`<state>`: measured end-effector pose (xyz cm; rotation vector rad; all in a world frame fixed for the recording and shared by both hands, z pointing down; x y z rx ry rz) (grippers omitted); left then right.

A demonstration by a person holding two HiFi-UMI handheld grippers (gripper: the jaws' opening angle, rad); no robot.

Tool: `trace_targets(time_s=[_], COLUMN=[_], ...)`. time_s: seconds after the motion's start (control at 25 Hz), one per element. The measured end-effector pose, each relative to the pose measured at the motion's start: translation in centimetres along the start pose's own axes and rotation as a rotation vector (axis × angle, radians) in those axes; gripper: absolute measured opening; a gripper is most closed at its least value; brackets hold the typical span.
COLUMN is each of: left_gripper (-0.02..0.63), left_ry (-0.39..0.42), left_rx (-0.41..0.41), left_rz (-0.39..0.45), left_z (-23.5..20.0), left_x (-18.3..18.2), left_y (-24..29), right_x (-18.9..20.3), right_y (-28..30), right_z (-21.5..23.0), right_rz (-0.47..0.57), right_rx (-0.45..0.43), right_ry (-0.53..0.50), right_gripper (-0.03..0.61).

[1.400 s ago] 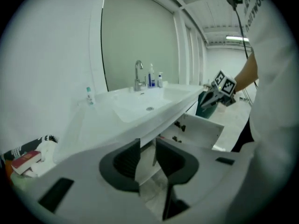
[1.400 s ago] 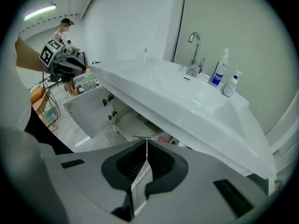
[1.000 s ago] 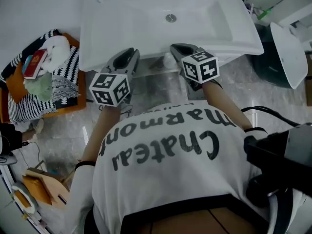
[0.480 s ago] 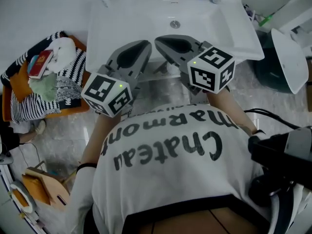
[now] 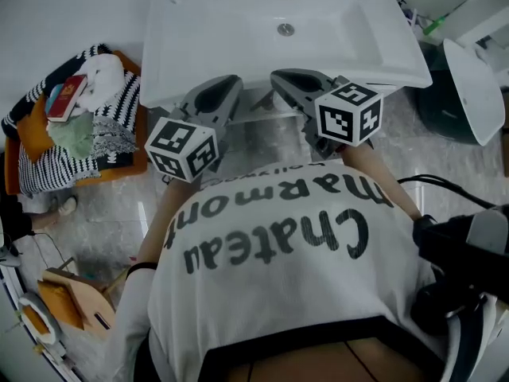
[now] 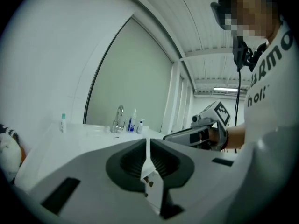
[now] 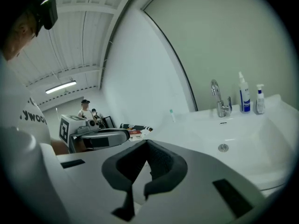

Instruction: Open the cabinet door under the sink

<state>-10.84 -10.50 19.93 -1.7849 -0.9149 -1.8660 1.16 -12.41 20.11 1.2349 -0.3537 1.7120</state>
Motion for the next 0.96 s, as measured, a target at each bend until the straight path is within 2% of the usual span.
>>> trace_targets(time_s=[0.24, 0.6, 0.96], left_gripper=[0.028, 0.028, 0.028], left_ry=[0.003, -0.006, -0.006], left_rx=[0.016, 0.010, 0.008], left_rz=[0.003, -0.014, -0.015], left_z=[0.7, 0.5, 0.1], left_x=[0.2, 0.7, 0.8], left_y=[0.2, 0.6, 1.0], right_x=[0.5, 0.5, 0.3], right_y=[-0.1, -0.2, 0.4], right_z=[0.3, 2.0, 2.3], right_rz=[-0.028, -0.032, -0.044], right_rx=[0.034, 0.058, 0.057], right_ry=[-0.055, -0.030, -0.053], right_gripper=[0.011, 0.011, 0.011])
Point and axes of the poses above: the fingertips, and each gripper's own axes: y forward along the fingers, z to its right, x out of its underside, the point moved 4 cm from there along -y, backward along the fingers, and after that the axes turned 8 degrees about y, right-handed, at the moved point
